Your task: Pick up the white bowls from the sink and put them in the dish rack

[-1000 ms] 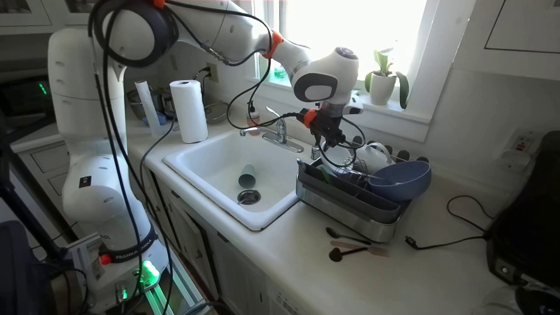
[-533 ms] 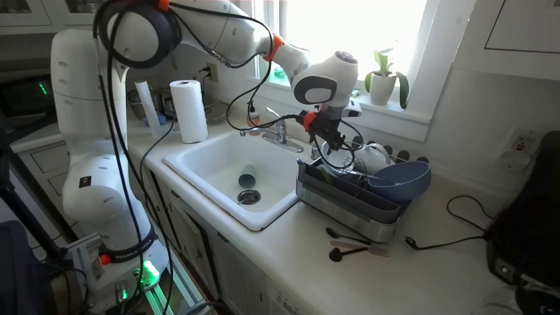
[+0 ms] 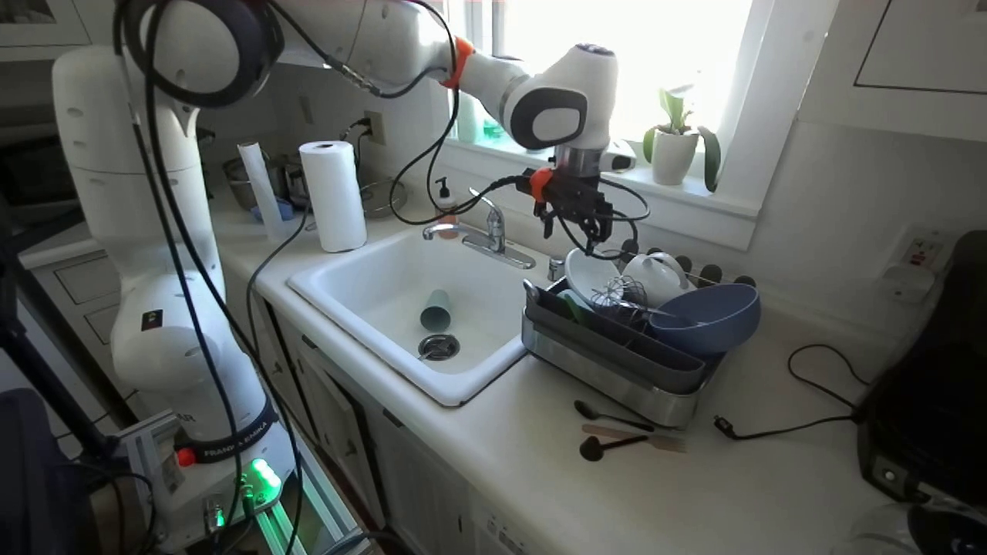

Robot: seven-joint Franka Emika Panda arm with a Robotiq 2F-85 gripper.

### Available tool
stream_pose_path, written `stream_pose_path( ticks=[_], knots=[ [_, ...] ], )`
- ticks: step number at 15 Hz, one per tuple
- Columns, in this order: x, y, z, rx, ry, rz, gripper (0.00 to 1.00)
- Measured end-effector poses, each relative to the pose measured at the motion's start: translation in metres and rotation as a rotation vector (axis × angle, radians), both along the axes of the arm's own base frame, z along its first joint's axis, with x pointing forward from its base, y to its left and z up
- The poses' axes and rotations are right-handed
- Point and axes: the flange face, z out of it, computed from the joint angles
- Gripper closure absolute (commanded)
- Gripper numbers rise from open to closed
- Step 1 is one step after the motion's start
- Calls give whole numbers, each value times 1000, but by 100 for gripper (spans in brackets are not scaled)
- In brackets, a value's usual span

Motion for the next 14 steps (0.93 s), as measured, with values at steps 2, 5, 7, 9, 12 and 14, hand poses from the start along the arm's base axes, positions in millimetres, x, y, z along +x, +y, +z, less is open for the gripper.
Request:
stream_pose_path(
  ticks=[2,5,7,9,12,14],
  knots=[
    [-7,20,31,-52,-4,54,0],
    [-23,72,71,-58,43,147,0],
    [-38,117,93,-38,88,197,0],
    [-52,162,108,-34,105,227,0],
    [-63,194,113,-36,111,248,0],
    [-65,190,109,-34,119,241,0]
  ],
)
